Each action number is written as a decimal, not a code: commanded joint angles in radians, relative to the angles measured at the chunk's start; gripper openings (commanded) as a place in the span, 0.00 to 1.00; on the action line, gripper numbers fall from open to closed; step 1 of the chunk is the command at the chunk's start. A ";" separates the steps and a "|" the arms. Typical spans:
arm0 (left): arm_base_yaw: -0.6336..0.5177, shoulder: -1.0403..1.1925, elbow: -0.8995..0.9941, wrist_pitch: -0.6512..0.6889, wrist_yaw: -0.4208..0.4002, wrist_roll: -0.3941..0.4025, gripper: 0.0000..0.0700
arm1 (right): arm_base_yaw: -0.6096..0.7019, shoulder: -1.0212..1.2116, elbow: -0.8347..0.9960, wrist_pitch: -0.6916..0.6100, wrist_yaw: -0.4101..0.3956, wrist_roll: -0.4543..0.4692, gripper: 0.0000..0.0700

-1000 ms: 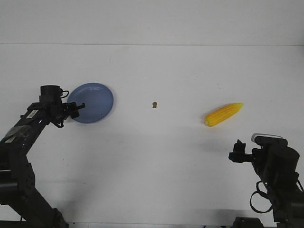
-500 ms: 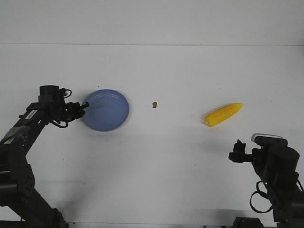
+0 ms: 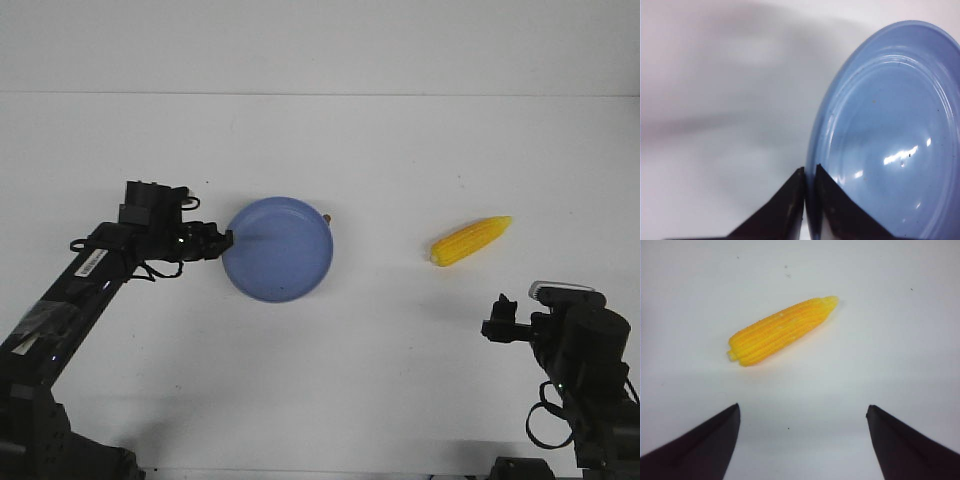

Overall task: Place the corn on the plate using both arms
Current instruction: 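Push the blue plate with the left gripper toward the table center, then withdraw the left gripper from the plate toward the robot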

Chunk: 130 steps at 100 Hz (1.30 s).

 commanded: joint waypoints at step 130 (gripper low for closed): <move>-0.210 -0.020 -0.201 0.144 -0.056 0.002 1.00 | 0.001 0.006 0.017 0.006 0.000 0.006 0.76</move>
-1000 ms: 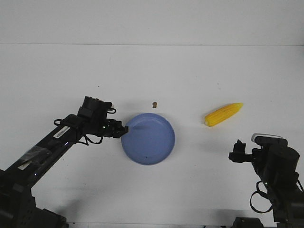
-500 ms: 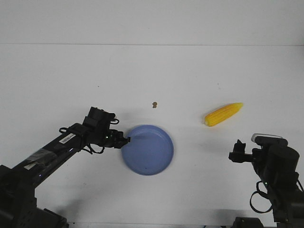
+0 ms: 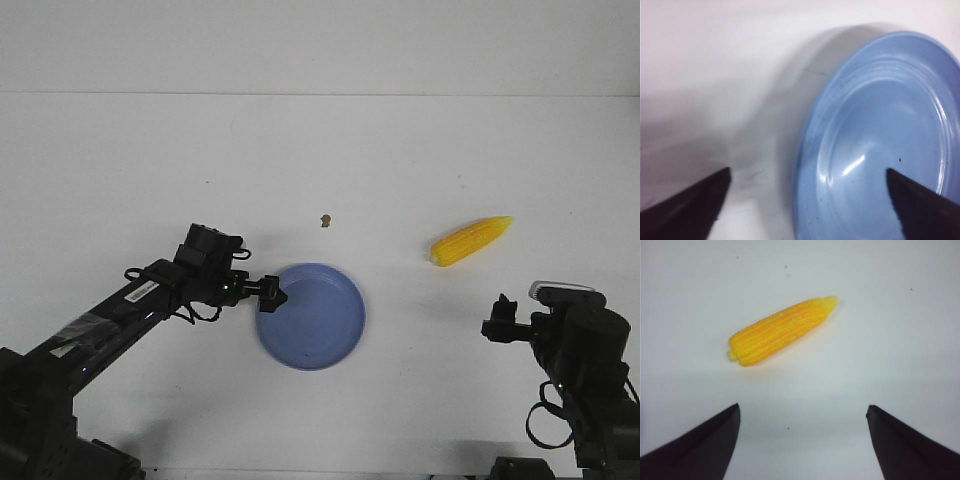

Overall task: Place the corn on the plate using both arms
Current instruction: 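Withdraw the left gripper from the plate toward the robot, then reach the right gripper to the yellow corn and grasp it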

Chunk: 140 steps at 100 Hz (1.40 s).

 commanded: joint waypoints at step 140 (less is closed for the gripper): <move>0.216 -0.450 0.018 -0.068 -0.361 0.244 1.00 | 0.000 0.820 0.158 0.506 -0.116 0.493 0.77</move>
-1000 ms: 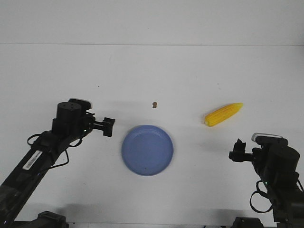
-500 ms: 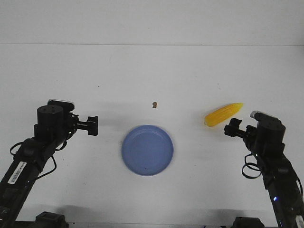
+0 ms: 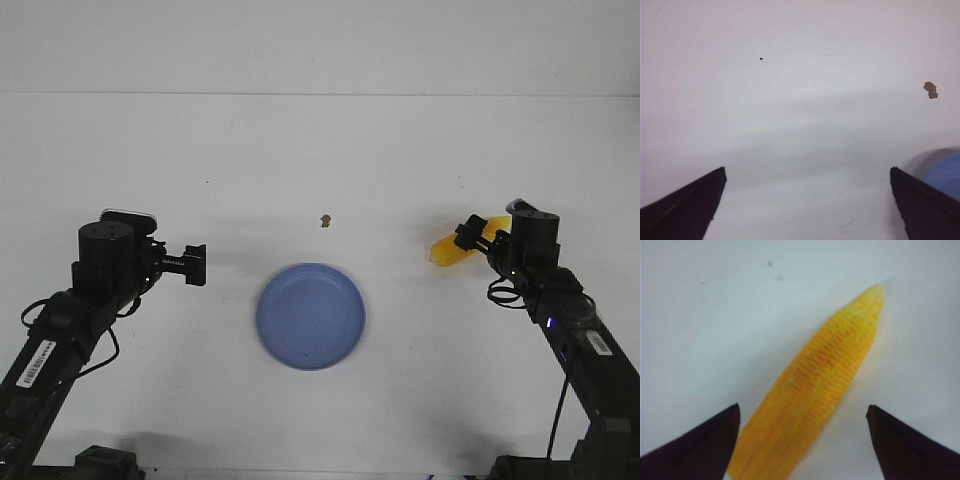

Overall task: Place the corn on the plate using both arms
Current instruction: 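Reach the right gripper to the yellow corn and grasp it, then carry the corn with the right gripper and lower it onto the plate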

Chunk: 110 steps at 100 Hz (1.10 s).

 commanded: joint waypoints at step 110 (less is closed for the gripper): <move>-0.001 0.010 0.016 0.005 -0.001 0.012 1.00 | 0.000 0.198 0.080 0.063 -0.189 0.003 0.23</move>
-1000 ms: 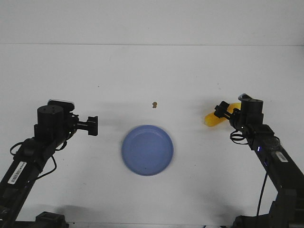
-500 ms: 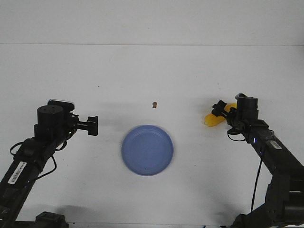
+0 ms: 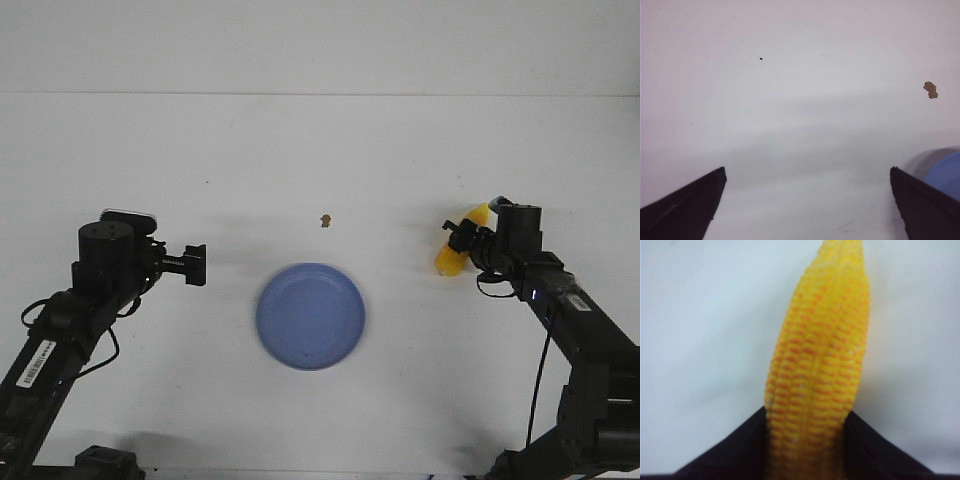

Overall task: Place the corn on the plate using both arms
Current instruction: 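Carry the corn with the right gripper and lower it onto the plate, then open the right gripper to release the corn on the plate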

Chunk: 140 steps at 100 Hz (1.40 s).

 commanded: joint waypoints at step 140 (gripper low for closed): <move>-0.001 0.010 0.016 0.006 -0.001 0.014 1.00 | 0.666 -0.145 0.020 -0.064 0.144 -0.174 0.82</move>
